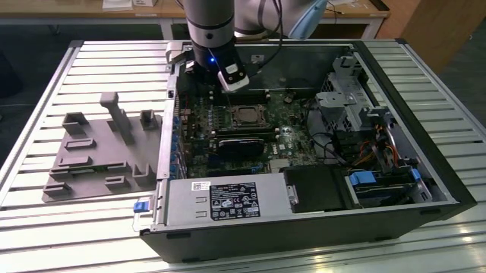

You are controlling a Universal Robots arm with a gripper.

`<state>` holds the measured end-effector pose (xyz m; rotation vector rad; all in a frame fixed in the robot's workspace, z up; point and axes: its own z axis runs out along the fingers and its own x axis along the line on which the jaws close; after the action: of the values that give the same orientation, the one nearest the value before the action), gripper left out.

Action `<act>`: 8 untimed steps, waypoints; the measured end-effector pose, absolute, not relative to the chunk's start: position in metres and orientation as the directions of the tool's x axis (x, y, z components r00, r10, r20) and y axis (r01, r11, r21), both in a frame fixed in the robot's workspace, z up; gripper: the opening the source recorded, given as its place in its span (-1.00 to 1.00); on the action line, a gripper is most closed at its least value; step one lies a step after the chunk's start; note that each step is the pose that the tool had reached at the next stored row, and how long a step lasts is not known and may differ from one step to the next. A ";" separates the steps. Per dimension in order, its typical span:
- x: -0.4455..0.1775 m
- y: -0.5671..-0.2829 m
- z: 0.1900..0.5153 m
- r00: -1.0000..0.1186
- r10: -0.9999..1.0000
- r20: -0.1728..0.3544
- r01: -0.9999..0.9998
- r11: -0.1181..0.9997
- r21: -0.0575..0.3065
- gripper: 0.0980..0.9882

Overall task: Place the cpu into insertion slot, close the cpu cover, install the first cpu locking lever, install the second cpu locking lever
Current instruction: 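Install the first cpu locking lever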

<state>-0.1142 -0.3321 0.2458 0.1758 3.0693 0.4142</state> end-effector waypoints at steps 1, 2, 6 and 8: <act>-0.114 -0.332 0.246 -0.993 0.118 -0.023 0.107 0.956 0.271 -0.98; -0.114 -0.332 0.245 -0.993 0.118 -0.023 0.107 0.955 0.276 -0.98; -0.113 -0.332 0.244 -0.993 0.118 -0.022 0.107 0.953 0.282 -0.98; -0.110 -0.332 0.244 -0.993 0.118 -0.021 0.107 0.953 0.282 -0.98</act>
<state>-0.1099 -0.3318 0.2436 0.1769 3.0673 0.4398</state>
